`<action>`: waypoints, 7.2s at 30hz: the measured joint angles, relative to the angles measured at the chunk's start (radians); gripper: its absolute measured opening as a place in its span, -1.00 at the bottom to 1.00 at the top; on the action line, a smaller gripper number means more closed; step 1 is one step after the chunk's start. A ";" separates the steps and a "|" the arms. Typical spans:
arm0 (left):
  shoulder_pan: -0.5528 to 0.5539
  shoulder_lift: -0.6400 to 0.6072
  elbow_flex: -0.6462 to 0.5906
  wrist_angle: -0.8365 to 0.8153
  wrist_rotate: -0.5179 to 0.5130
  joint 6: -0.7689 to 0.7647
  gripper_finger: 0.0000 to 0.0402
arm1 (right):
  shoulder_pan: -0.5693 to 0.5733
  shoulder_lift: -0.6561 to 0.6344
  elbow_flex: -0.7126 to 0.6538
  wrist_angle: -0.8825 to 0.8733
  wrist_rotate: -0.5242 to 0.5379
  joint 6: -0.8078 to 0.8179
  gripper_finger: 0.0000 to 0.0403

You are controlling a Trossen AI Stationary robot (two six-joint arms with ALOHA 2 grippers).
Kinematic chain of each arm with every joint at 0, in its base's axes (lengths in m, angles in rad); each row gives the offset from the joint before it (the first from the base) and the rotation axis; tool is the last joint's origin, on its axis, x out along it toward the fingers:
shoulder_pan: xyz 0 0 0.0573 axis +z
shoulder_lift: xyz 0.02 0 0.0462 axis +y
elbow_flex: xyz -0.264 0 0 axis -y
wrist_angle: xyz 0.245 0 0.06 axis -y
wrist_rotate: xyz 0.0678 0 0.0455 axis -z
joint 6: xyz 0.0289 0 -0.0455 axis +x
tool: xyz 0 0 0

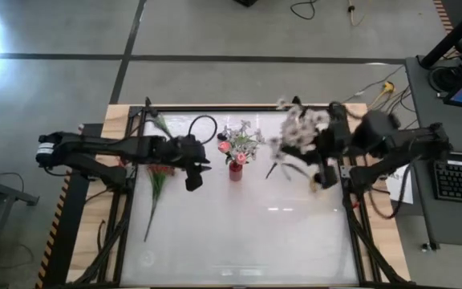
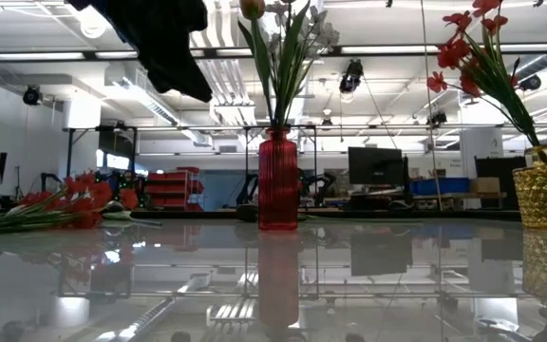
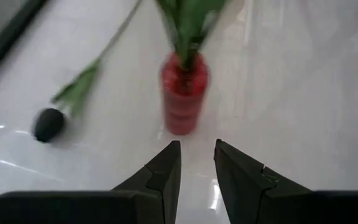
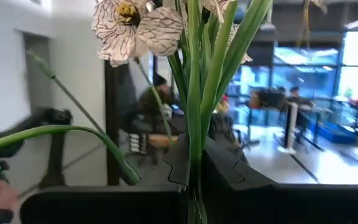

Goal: Sort flowers into vase by color
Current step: Put the white flowers into the red vase, then put the left black flower into the yellow vase

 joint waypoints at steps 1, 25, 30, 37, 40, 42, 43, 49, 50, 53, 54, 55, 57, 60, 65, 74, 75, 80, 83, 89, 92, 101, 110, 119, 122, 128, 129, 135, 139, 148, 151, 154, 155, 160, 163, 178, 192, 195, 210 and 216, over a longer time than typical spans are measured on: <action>0.021 0.002 -0.002 0.005 0.008 0.021 -0.57 | 0.027 0.010 -0.005 0.000 0.066 -0.003 -0.94; 0.232 0.228 -0.008 0.122 0.479 0.336 -0.57 | 0.215 0.393 -0.014 0.330 0.730 0.009 -0.94; 0.239 0.235 -0.027 0.109 0.518 0.371 -0.57 | 0.217 0.432 -0.052 0.331 0.779 0.107 -0.94; 0.239 0.220 -0.045 0.107 0.519 0.376 -0.57 | 0.248 0.407 -0.204 0.519 0.892 0.136 -0.94; 0.239 0.220 -0.045 0.108 0.519 0.376 -0.57 | 0.265 0.381 -0.309 0.760 0.926 0.024 -0.94; 0.239 0.219 -0.045 0.125 0.518 0.376 -0.57 | 0.264 0.374 -0.381 0.915 0.925 -0.055 -0.94; 0.239 0.220 -0.045 0.133 0.518 0.376 -0.57 | 0.262 0.374 -0.414 0.978 0.928 -0.094 -0.94; 0.239 0.221 -0.044 0.176 0.518 0.375 -0.57 | 0.220 0.383 -0.544 1.297 0.952 -0.252 -0.94; 0.239 0.221 -0.043 0.176 0.518 0.375 -0.57 | 0.206 0.389 -0.552 1.328 0.949 -0.267 -0.94; 0.239 0.221 -0.043 0.198 0.516 0.375 -0.57 | 0.165 0.399 -0.564 1.340 0.920 -0.274 -0.94; 0.239 0.221 -0.043 0.202 0.516 0.375 -0.57 | 0.151 0.403 -0.564 1.340 0.905 -0.266 -0.94; 0.239 0.221 -0.043 0.208 0.515 0.375 -0.57 | 0.137 0.407 -0.564 1.343 0.887 -0.254 -0.94; 0.239 0.222 -0.043 0.225 0.515 0.375 -0.57 | 0.113 0.416 -0.564 1.345 0.857 -0.243 -0.94; 0.239 0.222 -0.043 0.245 0.500 0.375 -0.57 | 0.091 0.428 -0.564 1.341 0.847 -0.249 -0.94; 0.239 0.222 -0.043 0.276 0.440 0.361 -0.57 | 0.073 0.446 -0.564 1.346 0.845 -0.273 -0.94; 0.239 0.240 -0.043 0.314 0.435 0.333 -0.57 | 0.053 0.519 -0.564 1.383 0.838 -0.266 -0.94; 0.239 0.251 -0.043 0.321 0.435 0.324 -0.57 | 0.053 0.526 -0.564 1.400 0.838 -0.270 -0.94; 0.238 0.306 -0.034 0.325 0.436 0.279 -0.57 | 0.054 0.549 -0.564 1.448 0.837 -0.284 -0.94; 0.238 0.323 -0.009 0.333 0.435 0.271 -0.57 | 0.054 0.551 -0.564 1.445 0.832 -0.269 -0.94; 0.238 0.352 0.035 0.357 0.421 0.270 -0.57 | 0.053 0.552 -0.564 1.385 0.785 -0.237 -0.94; 0.238 0.372 0.050 0.358 0.420 0.269 -0.57 | 0.052 0.553 -0.565 1.304 0.784 -0.174 -0.94; 0.238 0.395 0.057 0.359 0.421 0.258 -0.57 | 0.051 0.554 -0.566 1.078 0.782 0.015 -0.94; 0.238 0.389 0.056 0.355 0.420 0.258 -0.57 | 0.046 0.553 -0.566 0.907 0.785 0.099 -0.94; 0.238 0.388 0.055 0.357 0.420 0.259 -0.57 | 0.044 0.553 -0.566 0.785 0.787 0.094 -0.94; 0.238 0.388 0.055 0.358 0.420 0.259 -0.57 | 0.041 0.553 -0.566 0.776 0.787 0.127 -0.94; 0.238 0.388 0.055 0.362 0.420 0.259 -0.57 | 0.036 0.553 -0.566 0.741 0.788 0.200 -0.86; 0.238 0.388 0.055 0.363 0.420 0.258 -0.57 | 0.033 0.553 -0.566 0.724 0.786 0.214 -0.81; 0.238 0.388 0.055 0.368 0.420 0.255 -0.57 | 0.032 0.556 -0.569 0.650 0.787 0.257 -0.39; 0.244 0.369 0.054 0.351 0.419 0.257 -0.57 | 0.033 0.546 -0.561 0.640 0.786 0.260 -0.16; 0.285 0.288 0.054 0.239 0.408 0.278 -0.57 | 0.033 0.528 -0.435 0.469 0.783 0.268 0.14; 0.299 0.264 0.054 0.184 0.391 0.278 -0.57 | 0.033 0.526 -0.377 0.411 0.783 0.279 0.21; 0.308 0.236 0.054 0.120 0.340 0.288 -0.57 | 0.033 0.521 -0.303 0.266 0.779 0.357 0.26; 0.309 0.225 0.054 0.098 0.319 0.295 -0.57 | 0.033 0.520 -0.274 0.194 0.764 0.393 0.27; 0.312 0.175 0.054 0.020 0.244 0.304 -0.57 | 0.034 0.520 -0.107 -0.233 0.704 0.578 0.29; 0.318 0.153 0.054 -0.021 0.208 0.277 -0.57 | 0.040 0.520 -0.018 -0.408 0.703 0.661 0.28; 0.477 0.146 -0.027 -0.169 0.033 -0.021 -0.57 | 0.069 0.502 0.190 -0.546 0.636 0.675 0.35; 0.487 0.144 -0.039 -0.136 -0.086 -0.076 -0.57 | 0.106 0.499 0.268 -0.722 0.573 0.760 0.37; 0.505 0.144 -0.040 -0.135 -0.087 -0.074 -0.57 | 0.106 0.498 0.268 -0.783 0.563 0.809 0.37; 0.562 0.144 -0.044 -0.127 -0.089 -0.055 -0.57 | 0.106 0.498 0.266 -1.100 0.427 0.864 0.23; 0.605 0.144 -0.090 -0.102 -0.115 -0.149 -0.57 | 0.106 0.498 0.260 -1.172 0.392 0.912 0.12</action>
